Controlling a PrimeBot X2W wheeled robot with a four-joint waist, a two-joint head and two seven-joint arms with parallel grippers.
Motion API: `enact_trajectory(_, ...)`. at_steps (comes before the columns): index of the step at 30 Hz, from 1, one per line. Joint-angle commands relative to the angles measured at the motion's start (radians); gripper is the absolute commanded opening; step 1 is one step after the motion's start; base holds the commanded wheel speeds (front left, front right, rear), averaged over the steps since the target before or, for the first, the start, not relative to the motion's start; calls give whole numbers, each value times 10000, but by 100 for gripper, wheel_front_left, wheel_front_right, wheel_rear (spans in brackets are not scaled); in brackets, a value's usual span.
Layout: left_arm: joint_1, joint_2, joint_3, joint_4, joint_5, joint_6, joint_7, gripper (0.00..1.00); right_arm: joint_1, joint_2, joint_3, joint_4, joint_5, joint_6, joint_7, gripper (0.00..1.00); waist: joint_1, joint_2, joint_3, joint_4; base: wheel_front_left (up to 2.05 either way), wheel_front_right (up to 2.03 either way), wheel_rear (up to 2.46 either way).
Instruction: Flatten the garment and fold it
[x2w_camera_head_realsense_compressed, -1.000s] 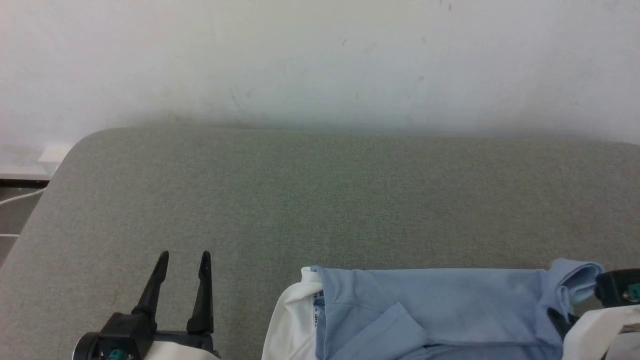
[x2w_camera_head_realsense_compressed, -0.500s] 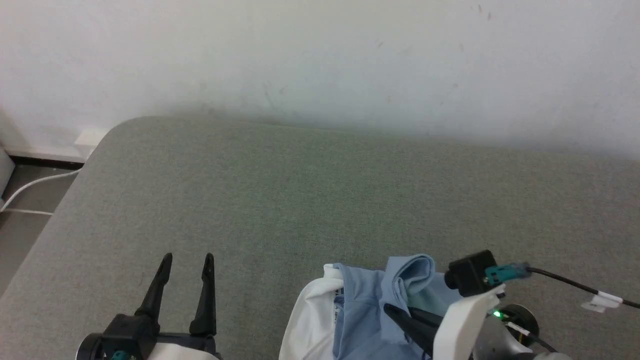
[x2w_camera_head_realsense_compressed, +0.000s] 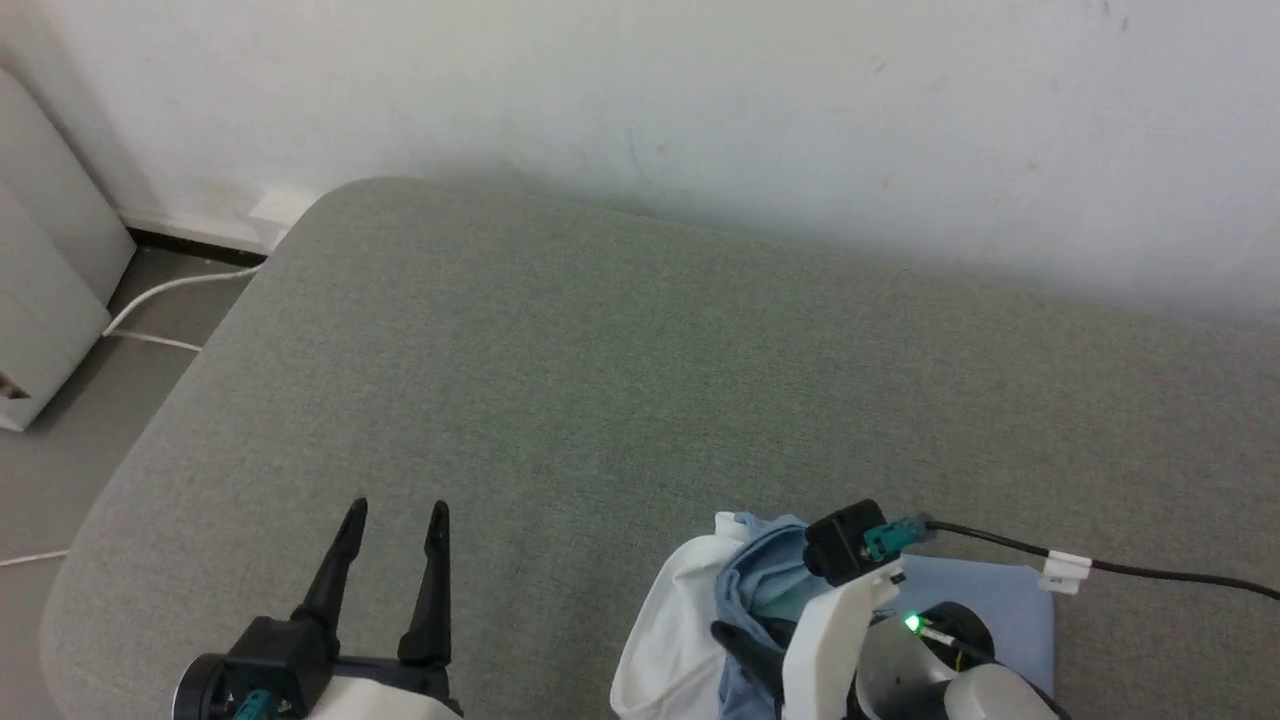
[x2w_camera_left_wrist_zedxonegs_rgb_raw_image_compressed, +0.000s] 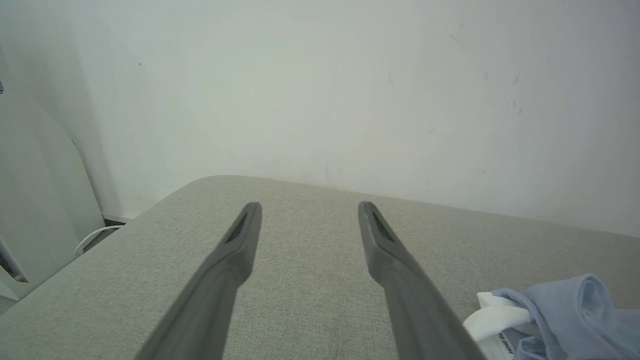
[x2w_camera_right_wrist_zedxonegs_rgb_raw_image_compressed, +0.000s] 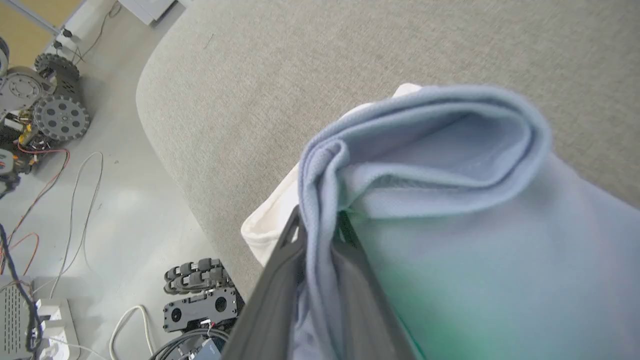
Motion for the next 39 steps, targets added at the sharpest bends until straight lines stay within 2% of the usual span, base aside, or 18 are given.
enact_trajectory(1, -138, -42, -35, 49, -47, -90, -47, 100, -288, 71, 223, 245, 126, -7, -262, 100, 0, 0, 161, 218, 0, 0, 0)
enact_trajectory(8, -122, -42, 1, 134, -6, -94, -47, 100, -804, -20, 1326, 559, 611, -7, -808, 100, 0, 0, 137, 201, 0, 0, 0)
enact_trajectory(16, -20, -43, 67, 135, 28, -96, -47, 100, -1594, -1399, 1311, 441, -317, -7, -2318, 100, 0, 0, -303, -410, 0, 0, 0)
enact_trajectory(21, 80, -43, 76, 40, -20, -91, -47, 100, -2346, -2763, 1208, 685, -2473, -7, -3877, 100, 0, 0, -554, -900, 0, 0, 0)
enact_trajectory(25, 179, -43, 127, -62, -95, -46, -47, 100, -2434, -3148, 365, 863, -3351, -7, -4872, 100, 0, 0, -636, -1289, 0, 0, 0)
enact_trajectory(30, 181, -43, 153, -174, -162, -8, -47, 100, -2049, -3344, -1039, 653, -3889, -7, -5833, 100, 0, 0, -535, -1670, 0, 0, 0)
enact_trajectory(35, 79, -43, 38, -262, -189, 6, -47, 100, -987, -2914, -3008, -89, -3982, -7, -6846, 100, 0, 0, -380, -1856, 0, 0, 0)
enact_trajectory(39, 1, -43, -91, -291, -94, -13, -47, 100, 314, -2213, -4409, -1159, -4121, -7, -7561, 100, 0, 0, -272, -1926, 0, 0, 0)
